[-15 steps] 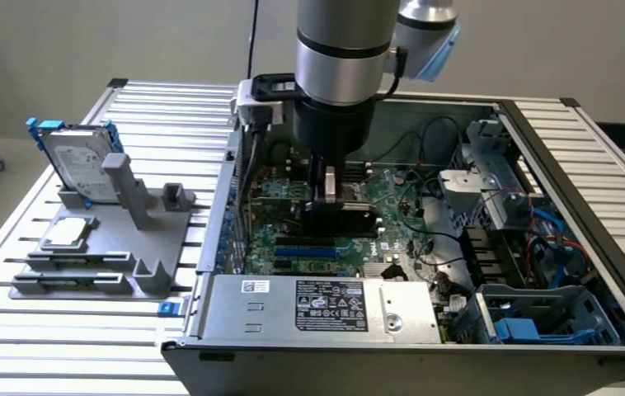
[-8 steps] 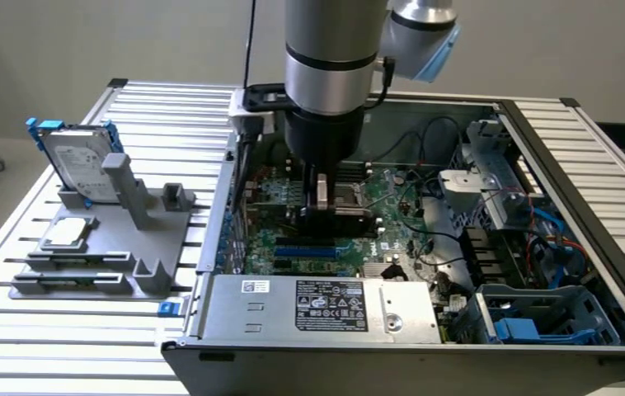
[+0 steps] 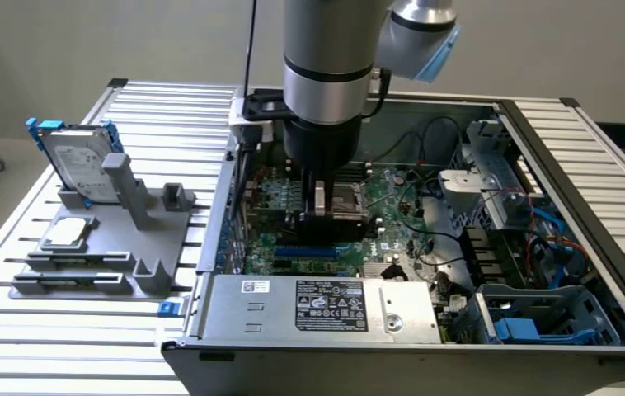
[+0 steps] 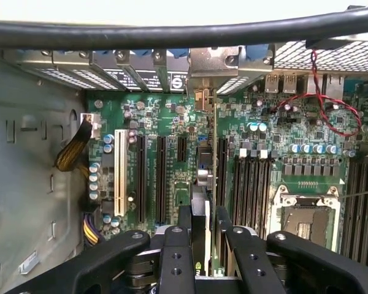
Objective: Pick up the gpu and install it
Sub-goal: 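Insert the gpu into the slot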
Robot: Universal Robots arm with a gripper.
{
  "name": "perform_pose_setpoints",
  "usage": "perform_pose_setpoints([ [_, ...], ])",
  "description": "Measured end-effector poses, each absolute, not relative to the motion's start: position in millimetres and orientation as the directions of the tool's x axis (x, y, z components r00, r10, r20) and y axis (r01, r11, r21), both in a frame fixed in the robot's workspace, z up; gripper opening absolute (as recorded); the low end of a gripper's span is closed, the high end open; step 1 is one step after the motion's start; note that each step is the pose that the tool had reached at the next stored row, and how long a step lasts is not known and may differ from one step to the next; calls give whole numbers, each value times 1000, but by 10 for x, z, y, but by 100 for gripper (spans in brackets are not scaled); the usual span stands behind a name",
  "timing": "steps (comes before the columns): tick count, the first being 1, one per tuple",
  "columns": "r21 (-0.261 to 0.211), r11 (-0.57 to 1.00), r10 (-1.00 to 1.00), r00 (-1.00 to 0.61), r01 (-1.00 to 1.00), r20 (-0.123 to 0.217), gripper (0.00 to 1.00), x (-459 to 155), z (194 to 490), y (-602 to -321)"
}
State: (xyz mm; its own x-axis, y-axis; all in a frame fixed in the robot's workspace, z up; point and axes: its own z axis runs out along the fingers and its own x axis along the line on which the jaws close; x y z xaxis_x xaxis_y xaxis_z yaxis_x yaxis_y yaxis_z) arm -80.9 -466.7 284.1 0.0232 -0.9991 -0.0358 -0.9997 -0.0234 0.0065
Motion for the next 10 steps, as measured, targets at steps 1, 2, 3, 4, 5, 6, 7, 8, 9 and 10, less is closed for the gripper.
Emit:
perform_pose_setpoints([
  [1, 7, -23, -999, 23, -1000, -36, 27, -809, 2833, -4667],
  [2, 7, -22, -999, 22, -1000, -36, 27, -809, 2824, -4667],
  [3, 7, -22, -999, 21, -1000, -36, 27, -809, 2816, -4667],
  [4, 7, -21, -999, 21, -1000, -36, 27, -809, 2805, -4667],
  [5, 7, -21, -999, 21, -1000, -36, 27, -809, 2794, -4667],
  [6, 6, -21, -999, 21, -1000, -36, 27, -809, 2782, -4667],
  [7, 7, -21, -999, 21, -1000, -35, 27, -809, 2770, -4667],
  [8, 7, -21, -999, 21, -1000, -35, 27, -809, 2756, -4667],
  [9, 7, -21, -999, 21, -1000, -35, 27, -809, 2743, -4667],
  [10, 7, -21, -999, 20, -1000, -35, 27, -809, 2729, -4667],
])
